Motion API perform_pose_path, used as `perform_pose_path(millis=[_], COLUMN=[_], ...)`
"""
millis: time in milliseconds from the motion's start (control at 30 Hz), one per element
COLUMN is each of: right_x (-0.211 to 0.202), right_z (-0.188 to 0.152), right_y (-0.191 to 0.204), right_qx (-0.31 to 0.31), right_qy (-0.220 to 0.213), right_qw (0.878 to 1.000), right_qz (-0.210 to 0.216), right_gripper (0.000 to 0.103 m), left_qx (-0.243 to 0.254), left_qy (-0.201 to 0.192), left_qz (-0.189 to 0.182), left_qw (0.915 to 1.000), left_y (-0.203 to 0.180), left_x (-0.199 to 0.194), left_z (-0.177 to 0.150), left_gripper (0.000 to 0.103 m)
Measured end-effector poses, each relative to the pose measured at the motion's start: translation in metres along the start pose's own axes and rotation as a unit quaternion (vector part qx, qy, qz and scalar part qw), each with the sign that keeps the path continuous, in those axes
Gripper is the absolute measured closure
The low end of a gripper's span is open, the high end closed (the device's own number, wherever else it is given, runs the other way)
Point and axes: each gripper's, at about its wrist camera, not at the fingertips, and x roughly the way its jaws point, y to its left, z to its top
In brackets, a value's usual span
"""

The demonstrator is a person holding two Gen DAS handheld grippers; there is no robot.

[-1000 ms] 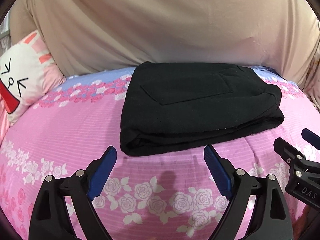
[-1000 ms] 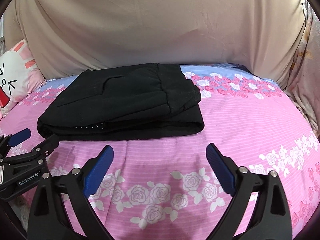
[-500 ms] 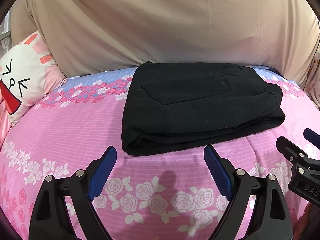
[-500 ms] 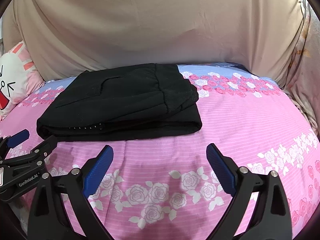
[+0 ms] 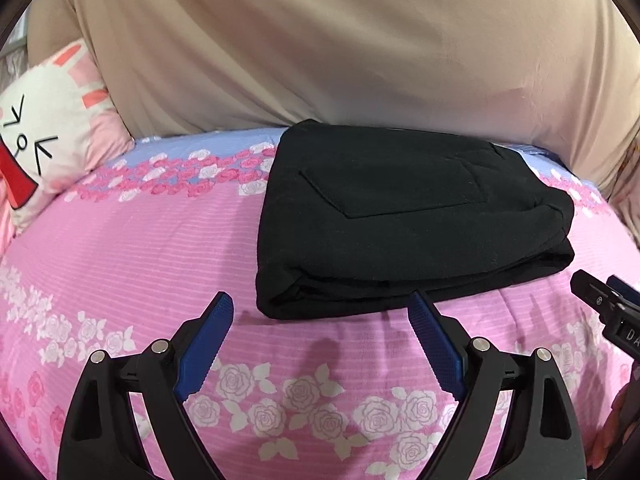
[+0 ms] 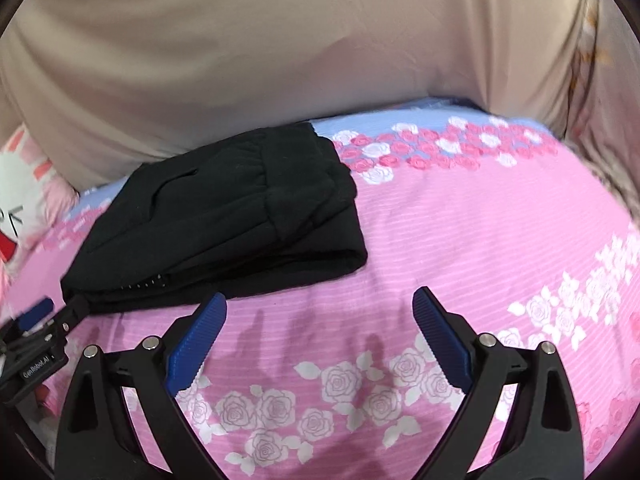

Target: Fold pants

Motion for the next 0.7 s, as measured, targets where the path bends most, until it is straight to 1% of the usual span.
perform_pose_path(millis=[133, 200, 267, 300, 367, 400, 500, 600, 633, 700], right_x=[-0.002, 0.0, 0.006, 0.009, 0.014, 0.019, 0.042, 0.071, 0.078, 0.088], right_z=[-0.002, 0.002, 0.012, 0.02, 0.035, 0.044, 0.059, 0.063, 0.062, 0.061], right_y=[0.003, -0.004, -0.016, -0.024, -0.034, -0.038, -0.048, -0.058, -0.058, -0.058], right_qx=[-0.004, 0.01, 0.035, 0.045, 0.052, 0.055, 0.079, 0.117, 0.129, 0.147], right_qy=[0.0, 0.01, 0.022, 0.026, 0.024, 0.025, 0.059, 0.095, 0.101, 0.108], right_qw=[1.0, 1.0, 0.999, 0.998, 0.998, 0.998, 0.993, 0.984, 0.981, 0.976], right_qz=[-0.002, 0.013, 0.033, 0.035, 0.029, 0.028, 0.058, 0.09, 0.1, 0.12], right_gripper=[0.011, 0.011, 0.011, 0.011, 0.011, 0.011, 0.011, 0.011, 0.011, 0.011], left_qx=[0.01, 0.012, 0.008, -0.001, -0.015, -0.027, -0.05, -0.079, -0.091, -0.119], left_qy=[0.0, 0.003, 0.013, 0.024, 0.038, 0.054, 0.077, 0.098, 0.105, 0.131], left_qz=[0.005, 0.001, -0.018, -0.04, -0.058, -0.077, -0.089, -0.112, -0.121, -0.152], left_qw=[0.9999, 0.9999, 0.9997, 0.9989, 0.9975, 0.9952, 0.9918, 0.9857, 0.9828, 0.9723], left_y=[-0.003, -0.003, 0.0, 0.004, 0.009, 0.013, 0.019, 0.027, 0.03, 0.037], left_x=[-0.001, -0.001, 0.001, 0.004, 0.009, 0.017, 0.034, 0.048, 0.054, 0.068], left_z=[0.0, 0.0, 0.004, 0.009, 0.018, 0.025, 0.038, 0.046, 0.047, 0.048], left_gripper=[0.017, 0.017, 0.017, 0.017, 0.017, 0.017, 0.016, 0.013, 0.011, 0.01])
